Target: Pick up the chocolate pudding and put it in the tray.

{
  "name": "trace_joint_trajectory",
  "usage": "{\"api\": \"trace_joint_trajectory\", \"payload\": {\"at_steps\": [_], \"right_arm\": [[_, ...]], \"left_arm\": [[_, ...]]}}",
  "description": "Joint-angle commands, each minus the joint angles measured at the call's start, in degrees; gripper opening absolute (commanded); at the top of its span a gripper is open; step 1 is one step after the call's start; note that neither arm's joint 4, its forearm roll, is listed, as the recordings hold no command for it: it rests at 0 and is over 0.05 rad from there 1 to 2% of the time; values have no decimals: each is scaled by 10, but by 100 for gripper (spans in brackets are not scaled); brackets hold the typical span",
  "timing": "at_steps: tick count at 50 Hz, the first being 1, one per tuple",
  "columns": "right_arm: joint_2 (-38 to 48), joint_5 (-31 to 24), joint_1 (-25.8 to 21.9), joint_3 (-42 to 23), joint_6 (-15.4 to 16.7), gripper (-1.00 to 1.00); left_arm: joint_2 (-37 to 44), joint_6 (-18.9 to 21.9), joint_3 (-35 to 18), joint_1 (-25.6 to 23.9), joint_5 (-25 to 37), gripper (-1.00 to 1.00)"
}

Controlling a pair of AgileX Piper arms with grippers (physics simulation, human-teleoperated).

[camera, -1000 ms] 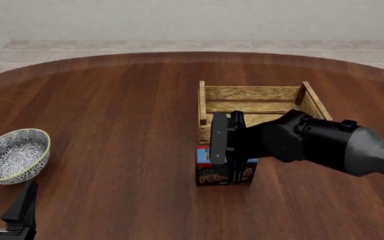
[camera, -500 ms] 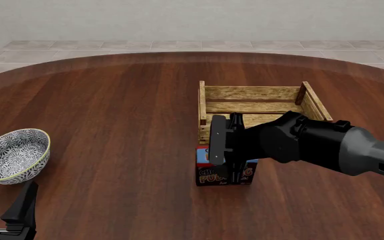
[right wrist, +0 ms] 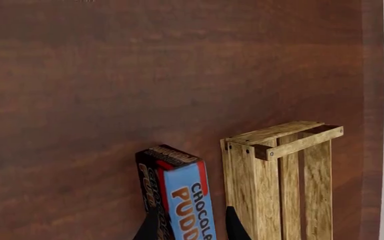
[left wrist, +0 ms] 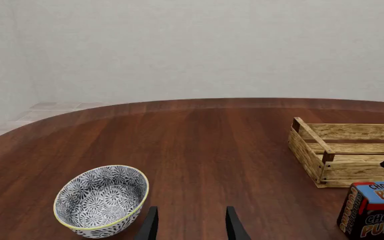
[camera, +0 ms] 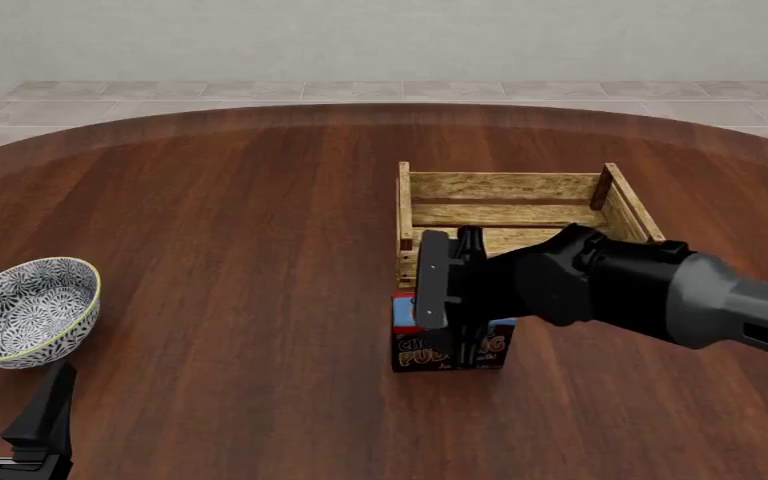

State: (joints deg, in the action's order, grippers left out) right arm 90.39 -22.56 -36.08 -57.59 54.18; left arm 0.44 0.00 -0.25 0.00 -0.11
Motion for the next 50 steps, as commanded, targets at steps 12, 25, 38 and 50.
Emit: {"api": "trace_joint_trajectory", "payload": {"at_steps": [12,25,38,50], "right_arm": [[7,11,-2,2,-8,100],[13,17,-2,4,-12,100],[14,18,-1,3,-16,100],[21,30,0,9,-20,100]], "left_arm": [[0,0,0,0,0,100],[0,0,0,0,0,100],[0,0,0,0,0,100],[0,0,0,0,0,100]]}}
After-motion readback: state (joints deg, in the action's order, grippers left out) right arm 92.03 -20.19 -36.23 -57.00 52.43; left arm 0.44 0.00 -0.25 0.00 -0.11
